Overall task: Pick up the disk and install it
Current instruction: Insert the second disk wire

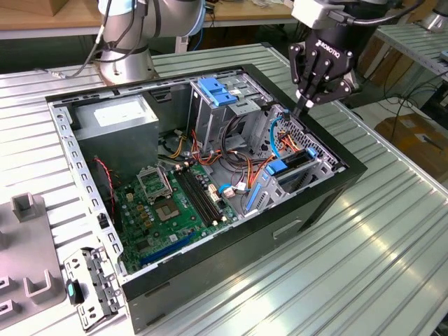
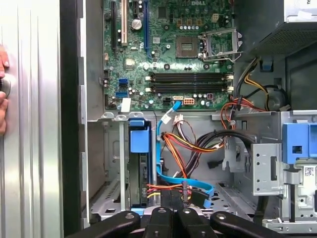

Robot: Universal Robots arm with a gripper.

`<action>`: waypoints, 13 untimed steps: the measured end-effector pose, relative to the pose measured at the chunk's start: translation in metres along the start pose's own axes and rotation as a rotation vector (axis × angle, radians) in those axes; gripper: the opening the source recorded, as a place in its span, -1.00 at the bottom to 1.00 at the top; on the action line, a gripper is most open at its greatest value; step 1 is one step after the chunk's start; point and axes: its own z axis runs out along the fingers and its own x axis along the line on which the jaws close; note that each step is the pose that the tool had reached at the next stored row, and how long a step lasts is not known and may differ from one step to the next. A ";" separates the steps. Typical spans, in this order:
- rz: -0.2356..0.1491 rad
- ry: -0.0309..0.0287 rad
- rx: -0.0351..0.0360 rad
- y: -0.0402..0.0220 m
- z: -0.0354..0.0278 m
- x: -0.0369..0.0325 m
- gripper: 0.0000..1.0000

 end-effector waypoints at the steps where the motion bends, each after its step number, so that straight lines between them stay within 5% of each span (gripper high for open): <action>1: 0.000 0.0013 -0.0026 -0.0003 0.0004 -0.0027 -0.79; 6: -0.001 0.0064 -0.0236 -0.0051 0.0013 -0.0186 -0.79; 9: 0.000 0.0270 -0.0316 -0.0053 0.0016 -0.0342 -0.79; 11: 0.000 0.0523 -0.0362 -0.0052 0.0033 -0.0498 -0.79; 13: 0.001 0.0599 -0.0404 -0.0050 0.0058 -0.0549 -0.79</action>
